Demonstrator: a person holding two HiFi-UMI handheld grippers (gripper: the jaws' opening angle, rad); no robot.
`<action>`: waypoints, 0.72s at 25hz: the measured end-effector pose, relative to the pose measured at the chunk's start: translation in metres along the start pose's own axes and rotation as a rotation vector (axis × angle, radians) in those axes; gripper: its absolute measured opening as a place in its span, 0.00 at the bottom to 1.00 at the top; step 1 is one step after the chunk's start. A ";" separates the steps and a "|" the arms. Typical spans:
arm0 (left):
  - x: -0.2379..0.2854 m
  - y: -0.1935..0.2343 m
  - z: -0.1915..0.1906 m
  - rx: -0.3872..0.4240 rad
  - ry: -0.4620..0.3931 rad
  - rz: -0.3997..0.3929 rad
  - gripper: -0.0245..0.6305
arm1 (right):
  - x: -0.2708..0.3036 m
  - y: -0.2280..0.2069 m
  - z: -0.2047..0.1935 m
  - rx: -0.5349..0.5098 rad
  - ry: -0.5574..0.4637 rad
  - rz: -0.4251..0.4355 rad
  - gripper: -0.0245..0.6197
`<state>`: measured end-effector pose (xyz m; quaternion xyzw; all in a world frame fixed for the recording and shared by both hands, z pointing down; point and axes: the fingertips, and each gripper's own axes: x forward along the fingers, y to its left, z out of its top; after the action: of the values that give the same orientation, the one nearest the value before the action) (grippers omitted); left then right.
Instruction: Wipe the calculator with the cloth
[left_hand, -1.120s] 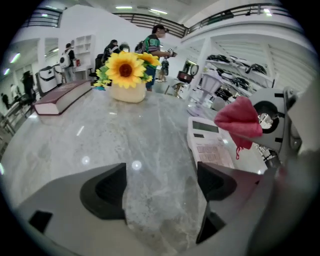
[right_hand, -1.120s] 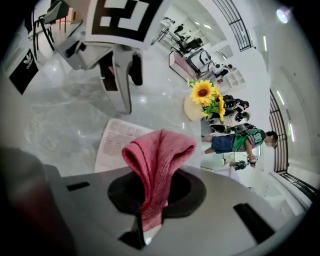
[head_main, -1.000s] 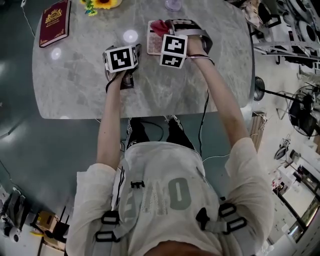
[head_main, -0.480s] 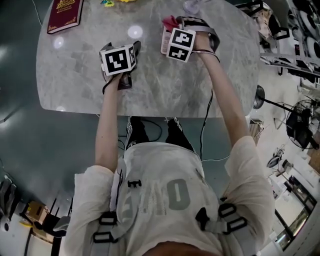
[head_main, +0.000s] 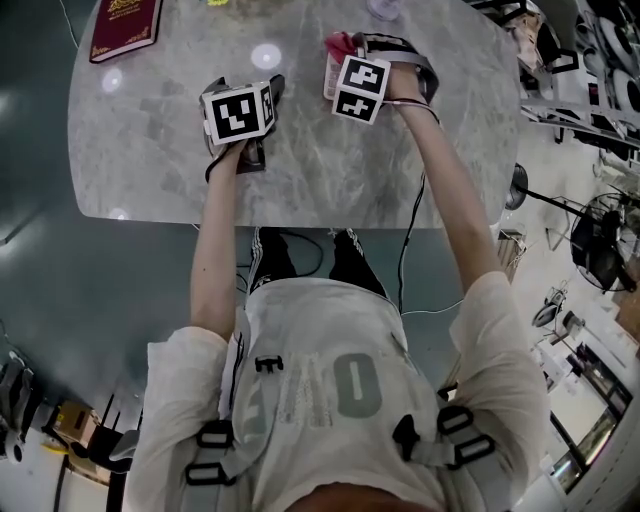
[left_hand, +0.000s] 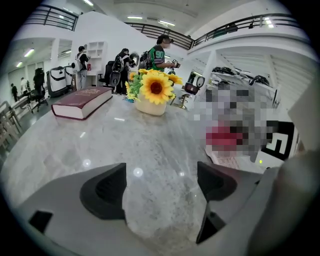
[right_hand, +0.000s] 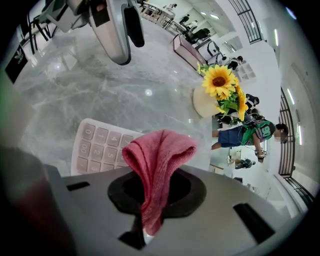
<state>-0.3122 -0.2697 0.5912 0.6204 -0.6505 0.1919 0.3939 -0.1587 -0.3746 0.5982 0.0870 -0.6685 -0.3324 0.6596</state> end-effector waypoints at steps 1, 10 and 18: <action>0.000 0.000 -0.001 0.005 0.001 -0.001 0.72 | 0.000 0.002 0.000 0.000 0.002 0.003 0.12; -0.003 -0.007 -0.004 0.037 0.006 -0.021 0.72 | -0.011 0.026 0.007 -0.024 0.004 0.014 0.12; -0.010 -0.015 -0.006 0.043 -0.012 -0.038 0.72 | -0.034 0.067 0.018 -0.030 -0.016 0.077 0.12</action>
<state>-0.2967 -0.2610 0.5840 0.6420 -0.6369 0.1945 0.3800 -0.1501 -0.2984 0.6095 0.0487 -0.6716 -0.3171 0.6679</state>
